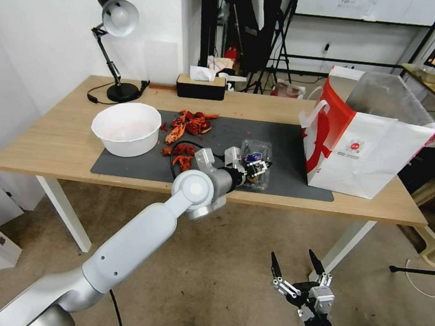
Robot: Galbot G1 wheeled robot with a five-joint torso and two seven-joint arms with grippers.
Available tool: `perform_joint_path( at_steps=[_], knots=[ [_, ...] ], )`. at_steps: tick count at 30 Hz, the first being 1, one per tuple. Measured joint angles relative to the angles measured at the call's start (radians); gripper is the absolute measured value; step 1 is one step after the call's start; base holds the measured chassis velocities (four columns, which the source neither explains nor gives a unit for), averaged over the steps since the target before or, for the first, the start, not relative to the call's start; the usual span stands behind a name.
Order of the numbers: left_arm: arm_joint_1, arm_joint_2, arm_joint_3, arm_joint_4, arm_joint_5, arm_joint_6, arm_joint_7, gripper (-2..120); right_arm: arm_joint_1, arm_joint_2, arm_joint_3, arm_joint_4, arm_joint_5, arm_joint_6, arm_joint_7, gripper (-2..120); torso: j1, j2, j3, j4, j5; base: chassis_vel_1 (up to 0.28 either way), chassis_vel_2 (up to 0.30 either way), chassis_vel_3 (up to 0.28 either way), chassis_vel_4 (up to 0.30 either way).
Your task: Close the takeout container lid, then place the container into the takeout bag.
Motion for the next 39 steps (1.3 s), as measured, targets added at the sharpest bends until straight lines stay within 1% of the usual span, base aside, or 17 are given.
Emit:
perform_joint_path(
  at_steps=[1, 3, 5, 7, 8, 11, 12, 16, 17, 20, 21, 23, 24, 27, 31, 36, 39],
  knots=[
    [0.0, 0.0, 0.0, 0.0, 0.0, 0.0, 0.0, 35, 0.0, 0.0, 0.0, 0.0, 0.0, 0.0, 0.0, 100, 0.0, 0.0, 0.0, 0.0, 0.0, 0.0, 0.0, 0.0, 0.0],
    [-0.004, 0.002, 0.004, -0.001, 0.006, 0.008, -0.027, 26, 0.0, -0.002, 0.0, 0.007, 0.003, -0.001, -0.002, 100, 0.0, 0.0, 0.0, 0.0, 0.0001, 0.0, 0.0, 0.0, 0.0],
    [-0.005, 0.002, 0.005, -0.001, 0.006, 0.009, -0.033, 23, 0.0, -0.003, 0.0, 0.009, 0.004, -0.002, -0.003, 100, 0.0, 0.0, 0.0, 0.0, 0.0, 0.0, 0.0, 0.0, 0.0],
    [-0.007, 0.003, 0.009, -0.002, 0.01, 0.01, -0.053, 11, 0.003, -0.01, -0.001, 0.023, 0.015, -0.013, -0.008, 100, 0.0, 0.0, 0.0, 0.0, 0.0001, 0.0, 0.0, 0.0, 0.0],
    [-0.007, 0.003, 0.009, -0.002, 0.01, 0.01, -0.053, 11, 0.003, -0.01, -0.001, 0.023, 0.015, -0.013, -0.008, 100, 0.0, 0.0, 0.0, 0.0, 0.0001, 0.0, 0.0, 0.0, 0.0],
    [-0.009, 0.01, 0.015, -0.003, 0.016, 0.009, -0.06, 0, 0.018, -0.035, 0.001, 0.076, 0.095, -0.073, -0.022, 100, 0.0, 0.0, 0.0, 0.0, 0.0001, 0.0, 0.0, 0.0, 0.0],
    [-0.009, 0.01, 0.015, -0.003, 0.016, 0.009, -0.06, 0, 0.018, -0.035, 0.001, 0.076, 0.095, -0.073, -0.022, 100, 0.0, 0.0, 0.0, 0.0, 0.0001, 0.0, 0.0, 0.0, 0.0],
    [-0.008, 0.016, 0.015, -0.005, 0.025, 0.007, -0.062, 0, 0.077, -0.101, 0.02, 0.153, 0.305, -0.209, 0.003, 100, 0.0, 0.0, 0.0, 0.0, 0.0003, 0.0, 0.0, 0.0, 0.0],
    [-0.008, 0.016, 0.015, -0.005, 0.025, 0.007, -0.062, 0, 0.077, -0.101, 0.02, 0.153, 0.305, -0.209, 0.003, 100, 0.0, 0.0, 0.0, 0.0, 0.0003, 0.0, 0.0, 0.0, 0.0],
    [-0.005, 0.021, 0.016, -0.009, 0.035, 0.007, -0.059, 0, 0.167, -0.161, 0.043, 0.221, 0.522, -0.316, 0.055, 100, 0.0, 0.0, 0.0, -0.0001, 0.0, 0.0, 0.0, 0.0, 0.0],
    [-0.005, 0.021, 0.016, -0.009, 0.035, 0.007, -0.059, 0, 0.167, -0.161, 0.043, 0.221, 0.522, -0.316, 0.055, 100, 0.0, 0.0, 0.0, -0.0001, 0.0, 0.0, 0.0, 0.0, 0.0],
    [-0.005, 0.027, 0.021, -0.012, 0.039, 0.007, -0.055, 0, 0.252, -0.195, 0.053, 0.257, 0.691, -0.382, 0.114, 100, 0.0, 0.0, 0.0, 0.0001, 0.0002, 0.0, 0.0, 0.0, 0.0],
    [-0.005, 0.027, 0.021, -0.012, 0.039, 0.007, -0.055, 0, 0.252, -0.195, 0.053, 0.257, 0.691, -0.382, 0.114, 100, 0.0, 0.0, 0.0, 0.0001, 0.0002, 0.0, 0.0, 0.0, 0.0],
    [-0.004, 0.032, 0.023, -0.013, 0.042, 0.007, -0.054, 0, 0.371, -0.24, 0.058, 0.276, 0.9, -0.459, 0.217, 100, 0.0, 0.0, 0.0, 0.0002, 0.0002, 0.0, 0.0, 0.0, 0.0],
    [-0.004, 0.032, 0.023, -0.013, 0.042, 0.005, -0.055, 0, 0.485, -0.283, 0.031, 0.23, 1.073, -0.544, 0.302, 100, 0.0, 0.0, 0.0, -0.0001, 0.0001, 0.0, 0.0, 0.0, 0.0],
    [-0.006, 0.033, 0.024, -0.013, 0.043, 0.002, -0.056, 0, 0.593, -0.297, -0.022, 0.152, 1.158, -0.6, 0.351, 100, 0.0, 0.0, 0.0, -0.0001, 0.0002, 0.0, 0.0, 0.0, 0.0],
    [-0.007, 0.038, 0.027, -0.013, 0.043, 0.0, -0.057, 0, 0.724, -0.288, -0.09, 0.075, 1.209, -0.677, 0.406, 100, 0.0, 0.0, 0.0, 0.0002, -0.0002, 0.0, 0.0, 0.0, 0.0]
  ],
)
